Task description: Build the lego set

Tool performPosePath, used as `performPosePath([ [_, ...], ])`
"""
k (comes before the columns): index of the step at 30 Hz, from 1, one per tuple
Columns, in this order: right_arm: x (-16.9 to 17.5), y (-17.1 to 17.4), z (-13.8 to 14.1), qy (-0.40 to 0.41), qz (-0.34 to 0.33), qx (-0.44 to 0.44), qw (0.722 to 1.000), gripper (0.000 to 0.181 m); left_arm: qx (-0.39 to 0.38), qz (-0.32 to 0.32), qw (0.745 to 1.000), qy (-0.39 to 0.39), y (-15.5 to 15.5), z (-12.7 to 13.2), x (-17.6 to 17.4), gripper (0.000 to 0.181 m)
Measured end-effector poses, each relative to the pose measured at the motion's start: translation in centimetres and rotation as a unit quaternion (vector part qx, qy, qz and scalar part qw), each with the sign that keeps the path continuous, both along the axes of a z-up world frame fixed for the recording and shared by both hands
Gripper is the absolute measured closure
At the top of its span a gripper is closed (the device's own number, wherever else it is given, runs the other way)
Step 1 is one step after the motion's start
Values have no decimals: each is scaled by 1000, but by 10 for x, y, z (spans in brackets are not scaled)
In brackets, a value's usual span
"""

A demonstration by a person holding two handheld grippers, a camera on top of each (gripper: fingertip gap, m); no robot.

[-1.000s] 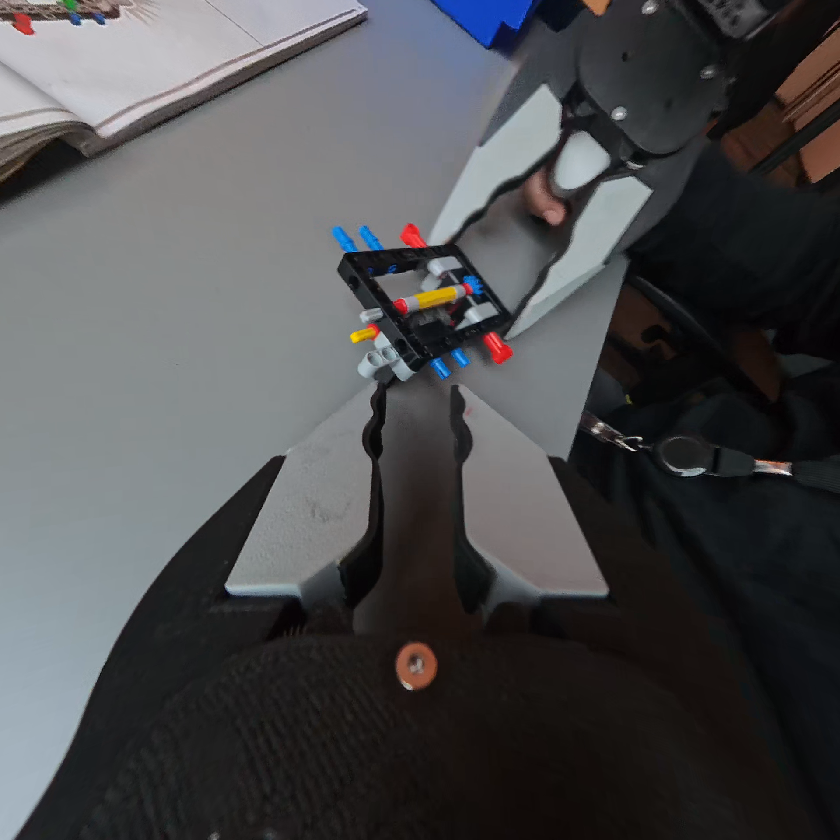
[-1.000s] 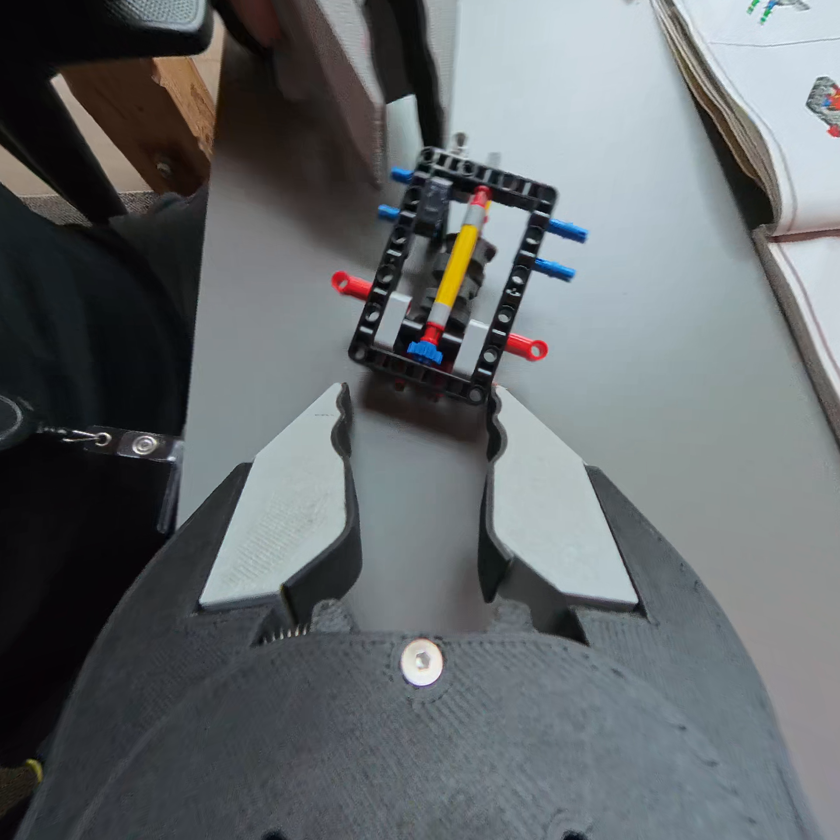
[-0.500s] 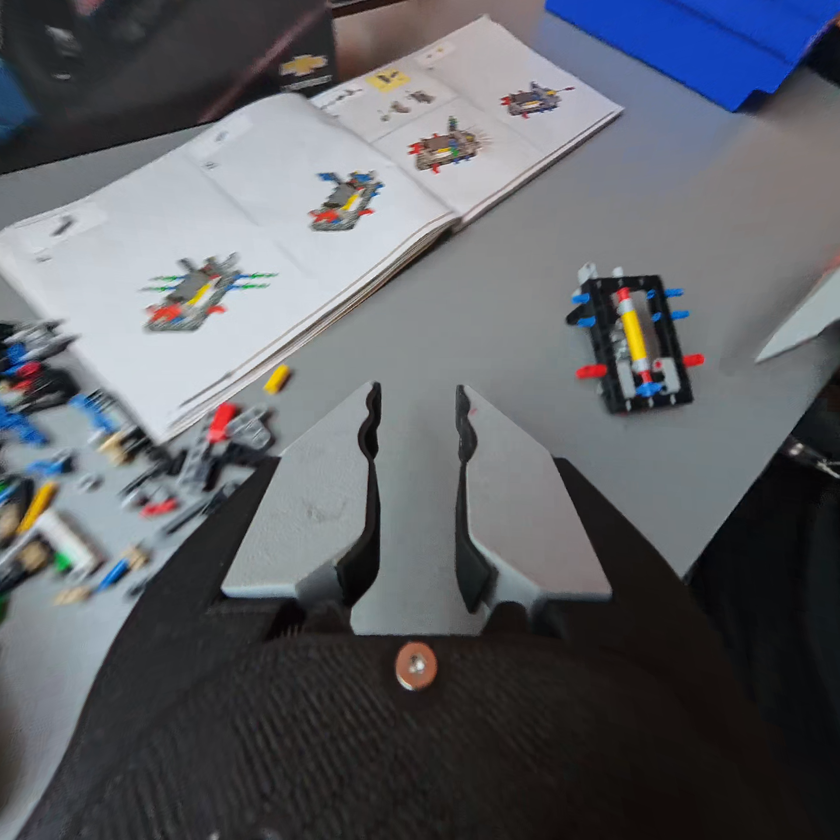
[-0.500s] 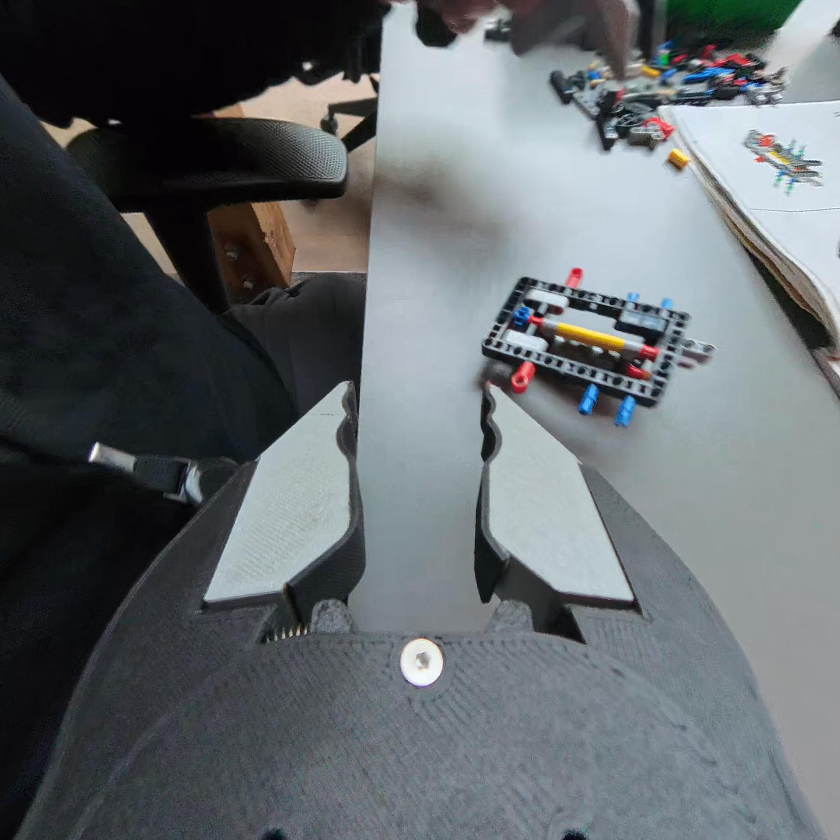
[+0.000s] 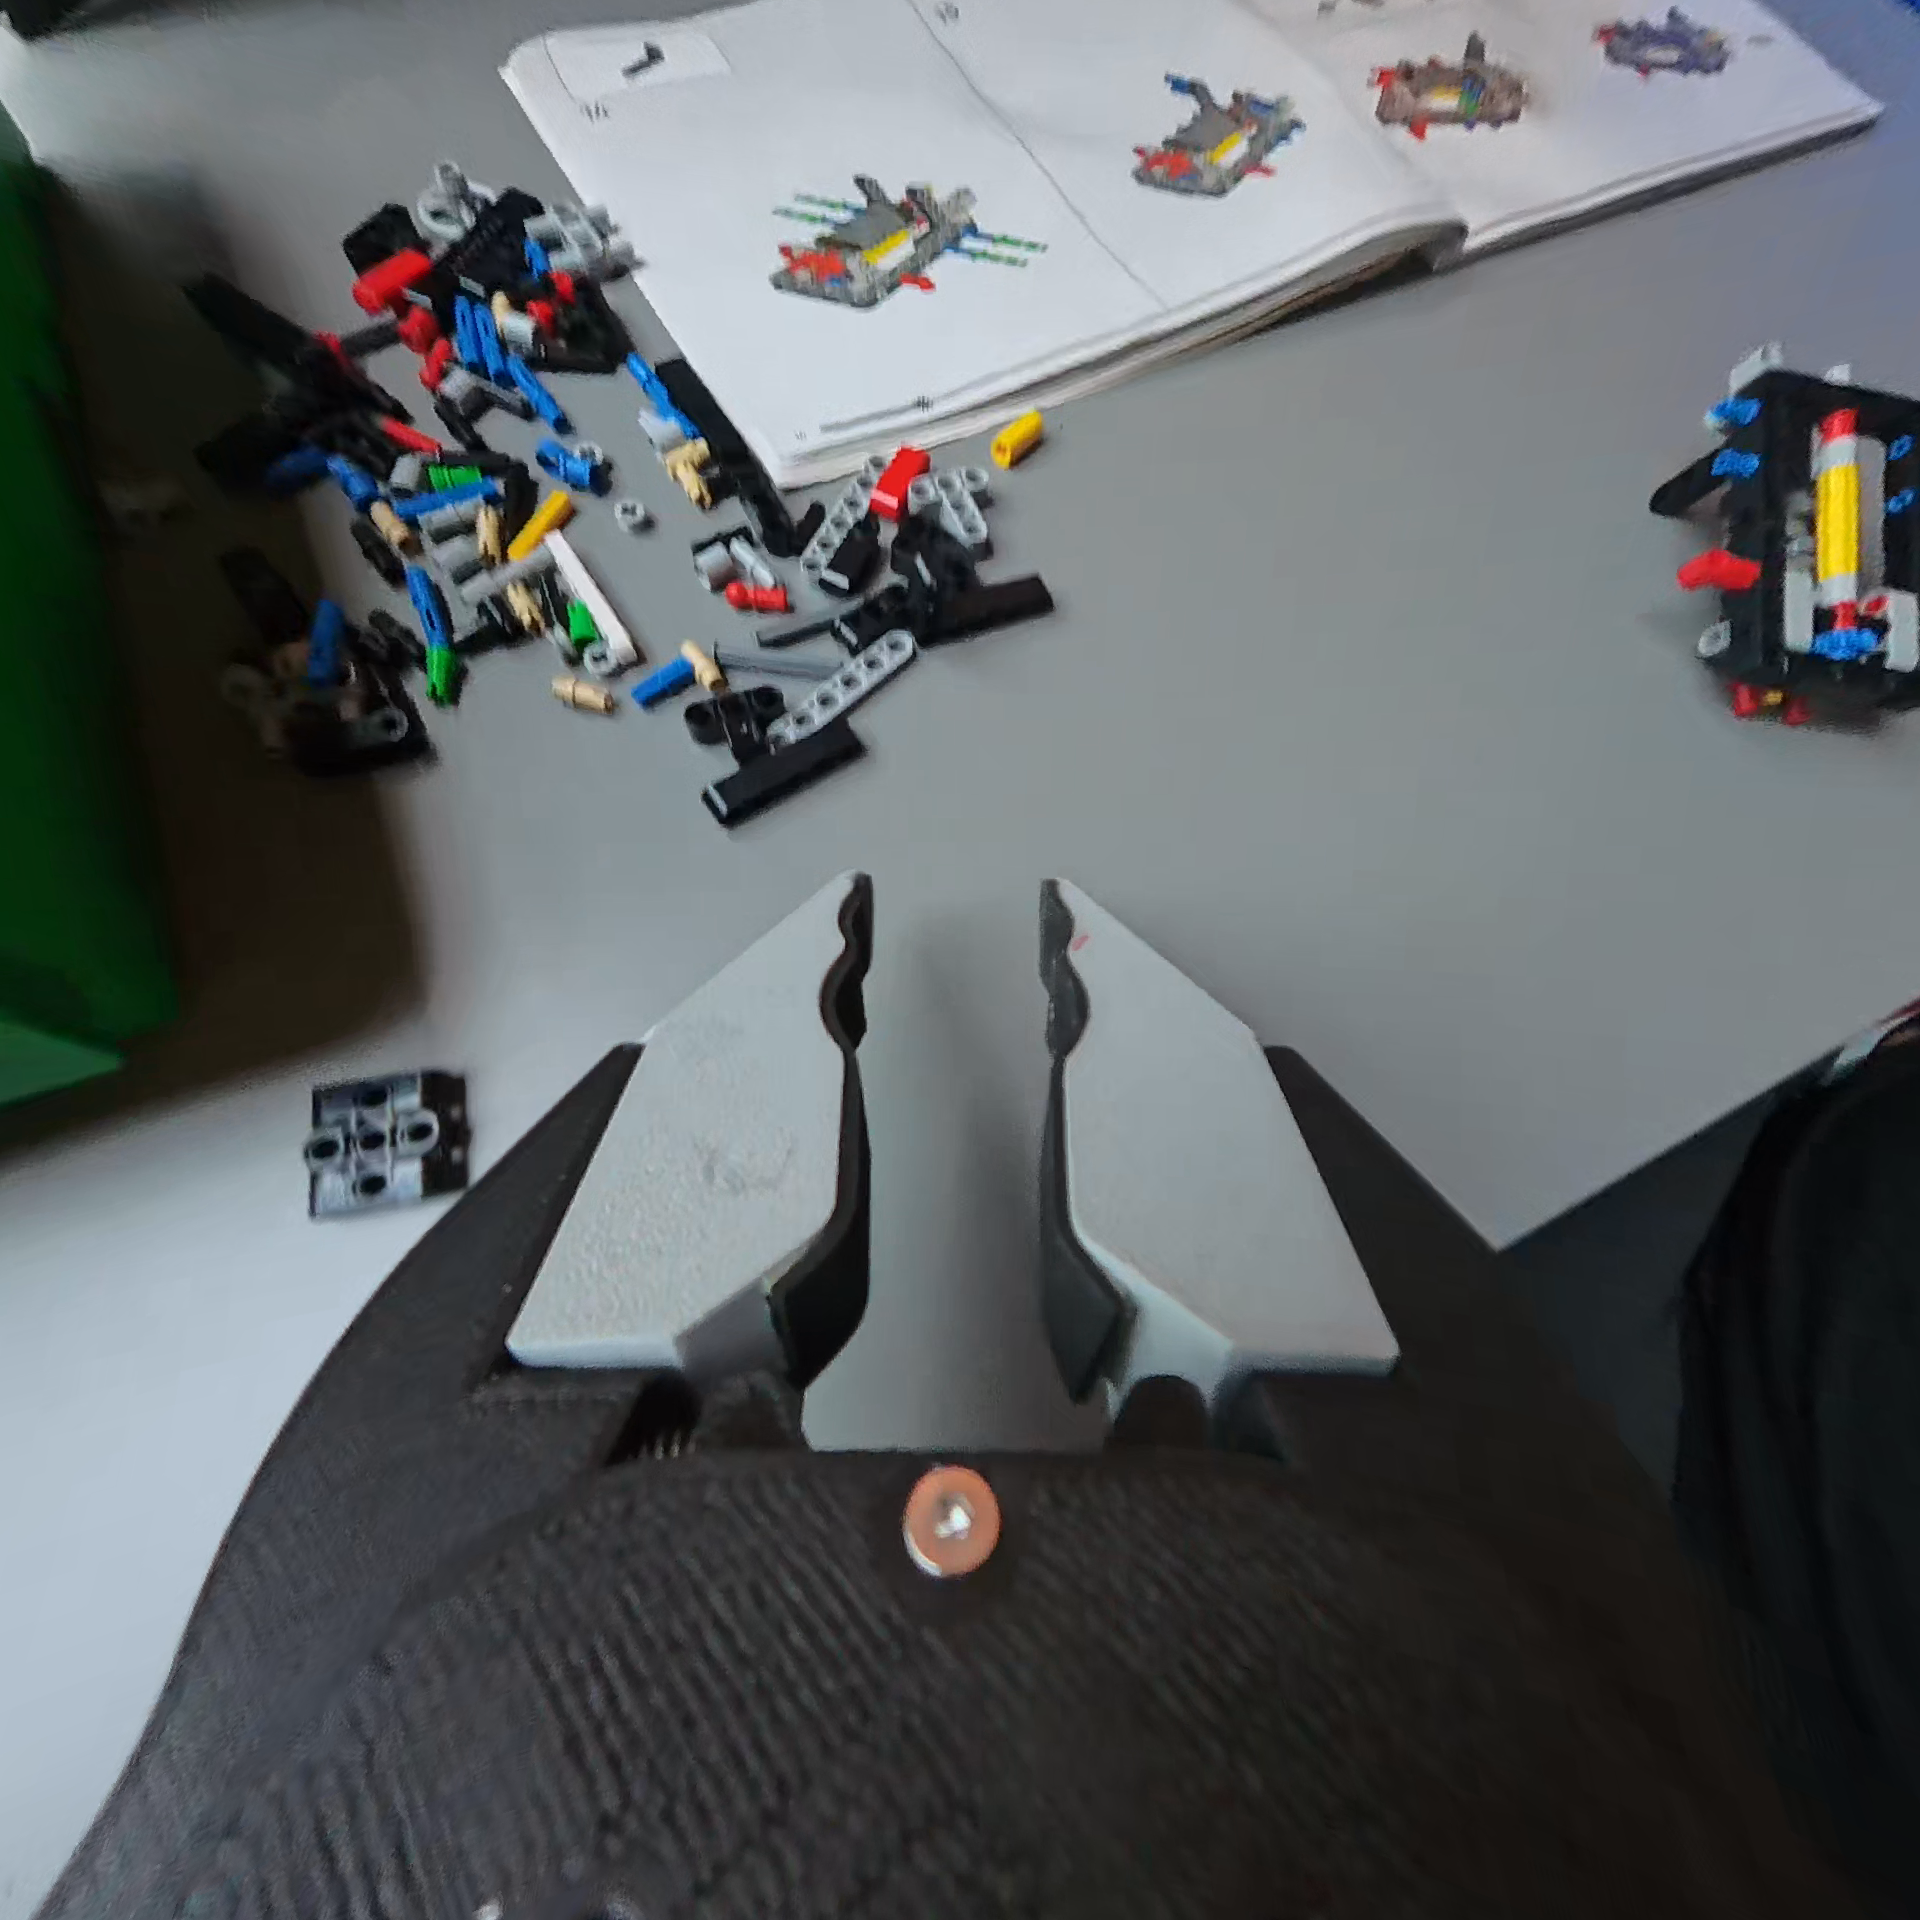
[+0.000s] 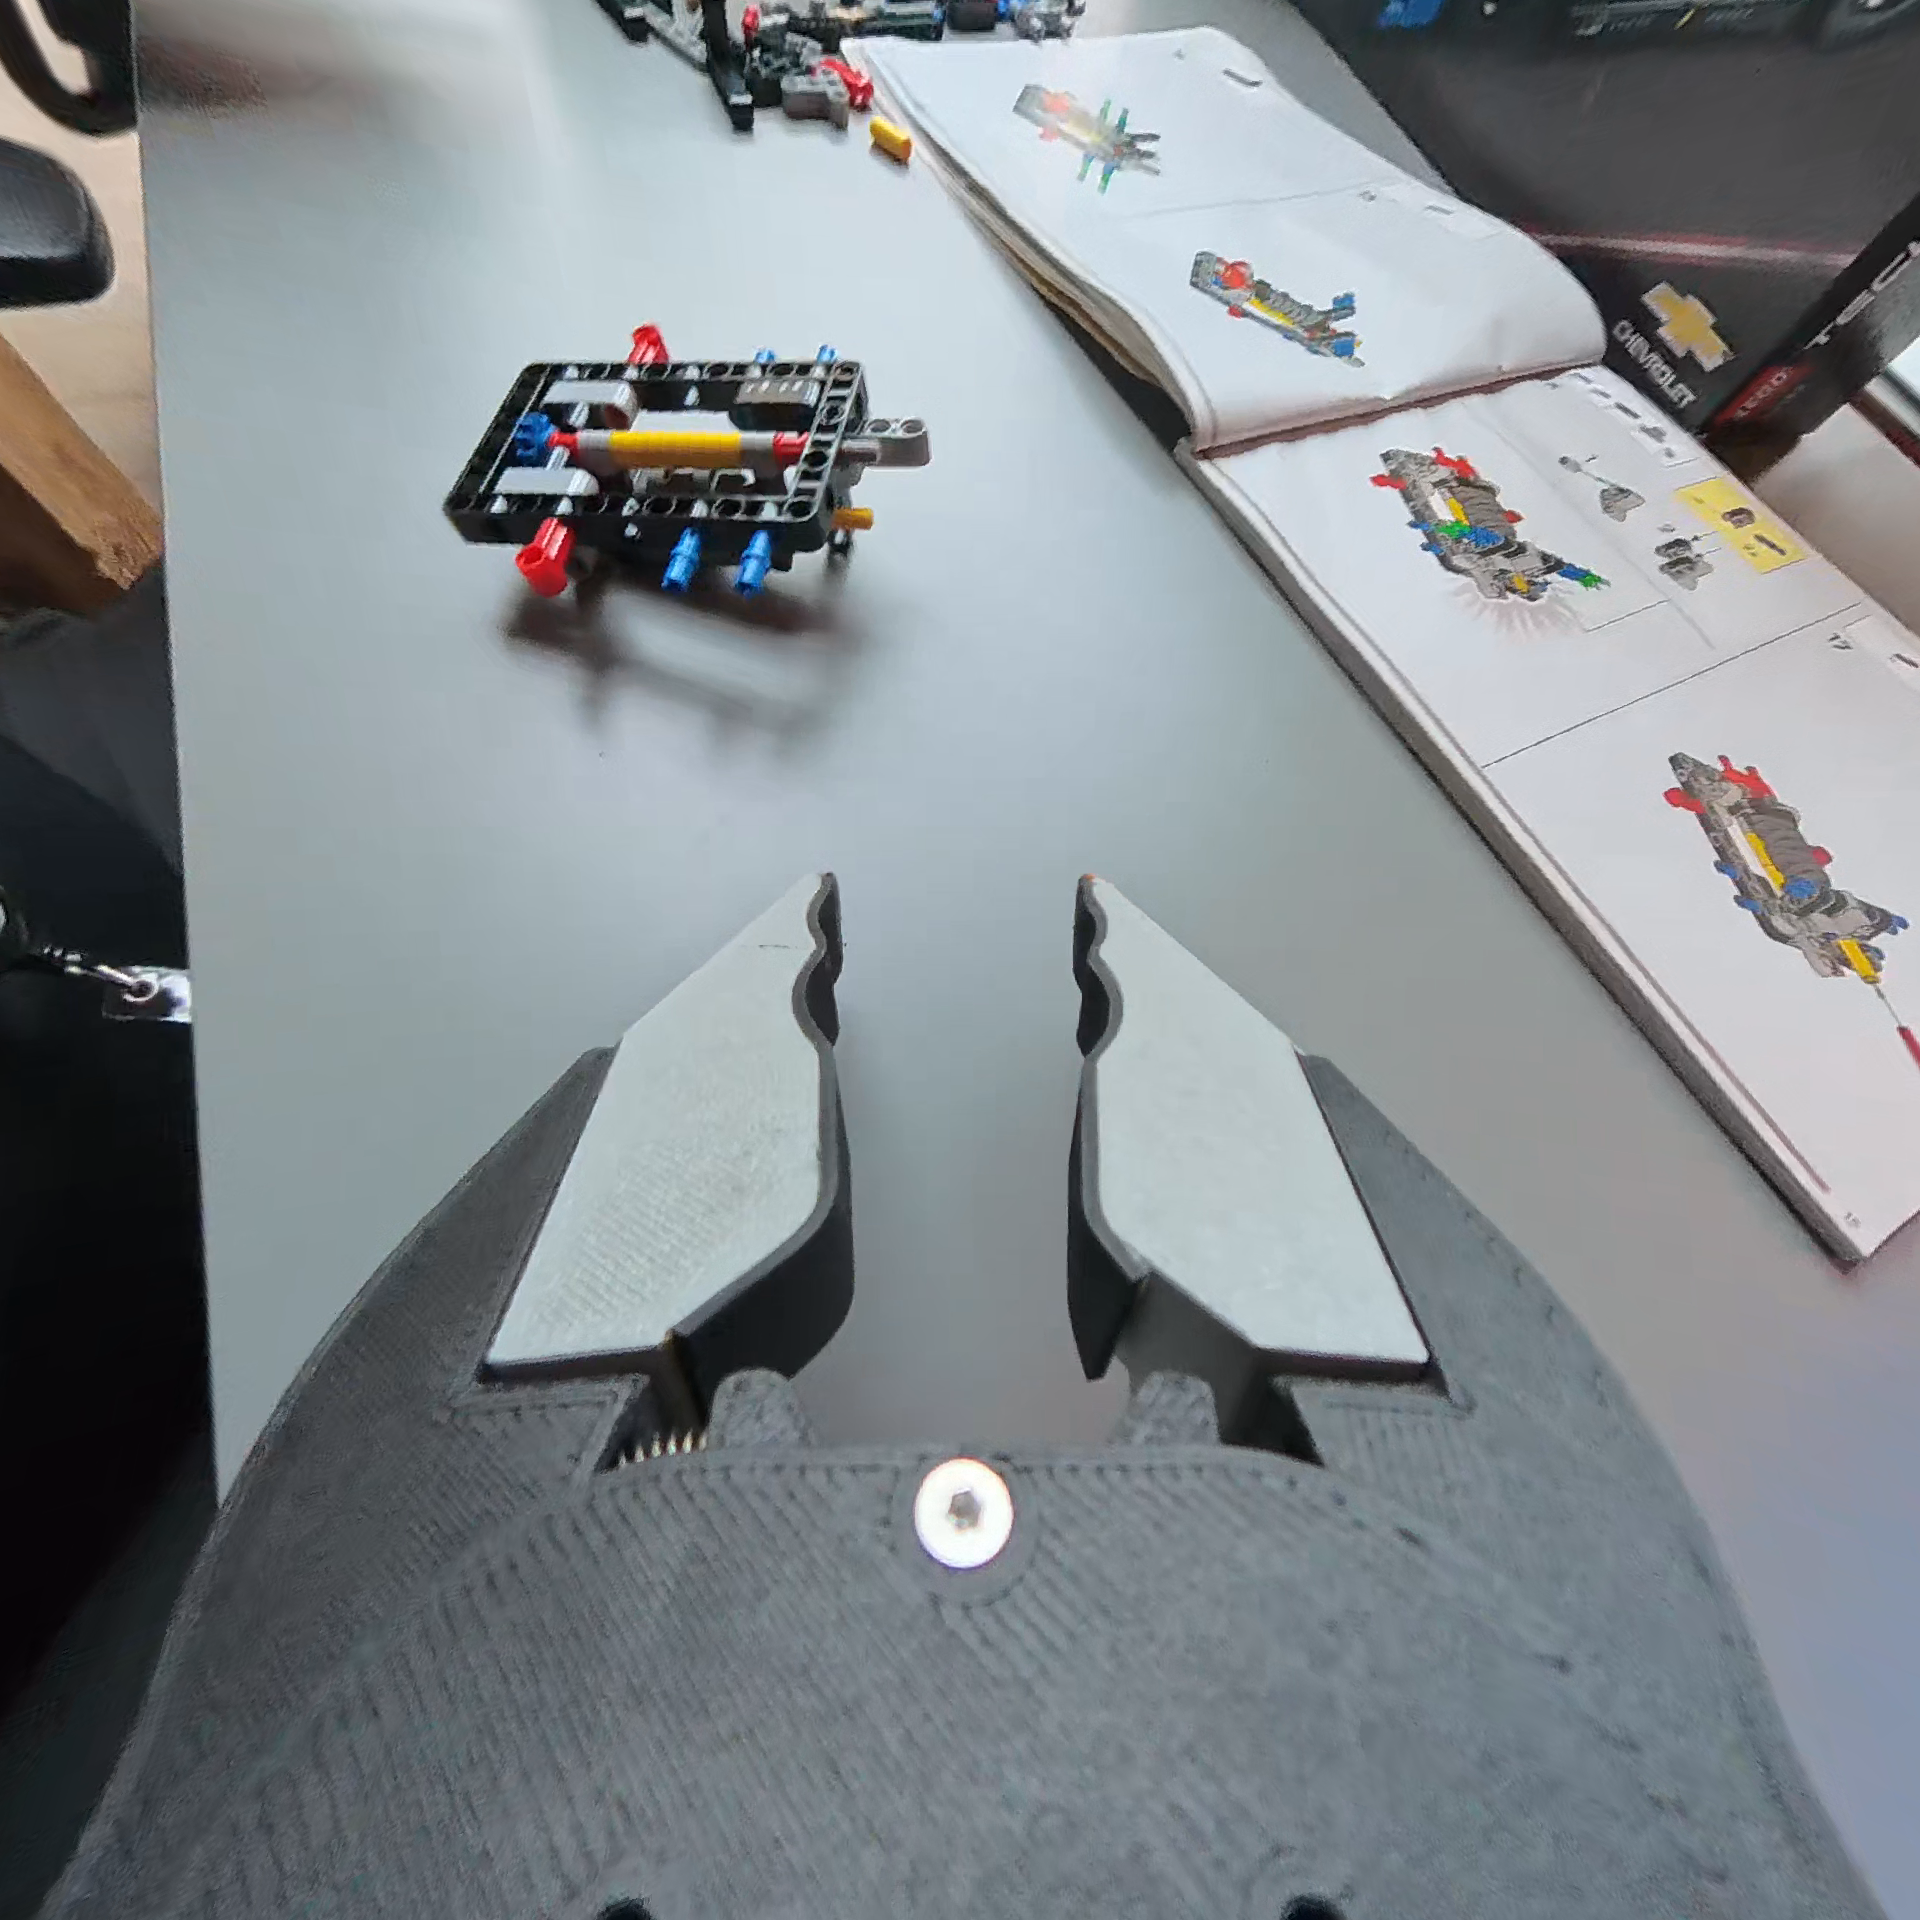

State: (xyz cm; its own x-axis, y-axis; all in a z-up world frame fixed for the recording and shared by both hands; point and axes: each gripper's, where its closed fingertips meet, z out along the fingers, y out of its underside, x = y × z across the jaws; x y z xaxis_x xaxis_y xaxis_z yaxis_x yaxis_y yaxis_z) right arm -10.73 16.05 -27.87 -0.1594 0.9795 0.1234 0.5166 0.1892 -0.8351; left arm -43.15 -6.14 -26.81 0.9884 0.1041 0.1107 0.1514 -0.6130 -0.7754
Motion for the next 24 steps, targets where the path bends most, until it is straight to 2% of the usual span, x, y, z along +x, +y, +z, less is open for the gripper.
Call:
performPosePath([
  [3, -6, 3, 2, 5, 2, -14, 1000, 140, 17, -18, 999, 40, 38, 11, -8, 155],
  [7, -7, 4, 0, -1, 3, -15, 1000, 139, -17, -55, 998, 20, 75, 1, -4, 156],
  [11, -6, 3, 3, 9, 3, -6, 1000, 141, -57, -52, 997, 25, 84, -19, -9, 161],
  [13, -6, 3, 4, 14, 2, -5, 1000, 143, -50, -51, 997, 40, 88, -19, -10, 173],
  [18, -6, 2, 6, 19, 7, -3, 1000, 145, -42, -52, 997, 36, 94, -16, -8, 174],
  [21, -5, 2, 11, 36, 5, 3, 999, 145, -15, -69, 997, 22, 100, 3, 8, 174],
  [24, -2, 0, 16, 51, 7, 8, 999, 145, 17, -121, 992, 21, 108, 31, 46, 174],
])
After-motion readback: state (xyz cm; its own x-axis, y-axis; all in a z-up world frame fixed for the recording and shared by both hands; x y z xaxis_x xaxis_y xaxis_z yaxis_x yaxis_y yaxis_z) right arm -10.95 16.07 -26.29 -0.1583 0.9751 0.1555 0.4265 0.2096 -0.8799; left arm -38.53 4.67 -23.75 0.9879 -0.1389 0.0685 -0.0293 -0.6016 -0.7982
